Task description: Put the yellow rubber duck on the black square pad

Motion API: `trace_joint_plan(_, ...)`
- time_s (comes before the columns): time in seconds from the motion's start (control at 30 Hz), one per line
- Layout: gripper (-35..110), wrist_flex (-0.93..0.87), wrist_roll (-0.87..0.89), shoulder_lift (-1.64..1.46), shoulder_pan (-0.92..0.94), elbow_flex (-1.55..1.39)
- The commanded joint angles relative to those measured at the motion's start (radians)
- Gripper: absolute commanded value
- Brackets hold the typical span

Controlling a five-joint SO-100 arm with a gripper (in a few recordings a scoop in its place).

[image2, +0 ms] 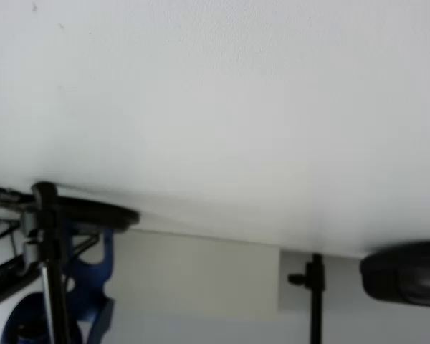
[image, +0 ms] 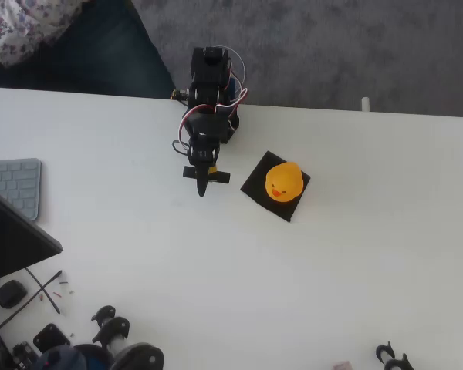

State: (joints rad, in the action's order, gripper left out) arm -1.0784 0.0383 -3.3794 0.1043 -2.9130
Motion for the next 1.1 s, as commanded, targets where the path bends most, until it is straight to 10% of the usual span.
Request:
trace_joint_plan(0.0,5,-0.003,0.003,-0.009,0.015,-0.008)
trace_joint_plan(1.07,5,0.006,0.005,-0.011,0.014,-0.063)
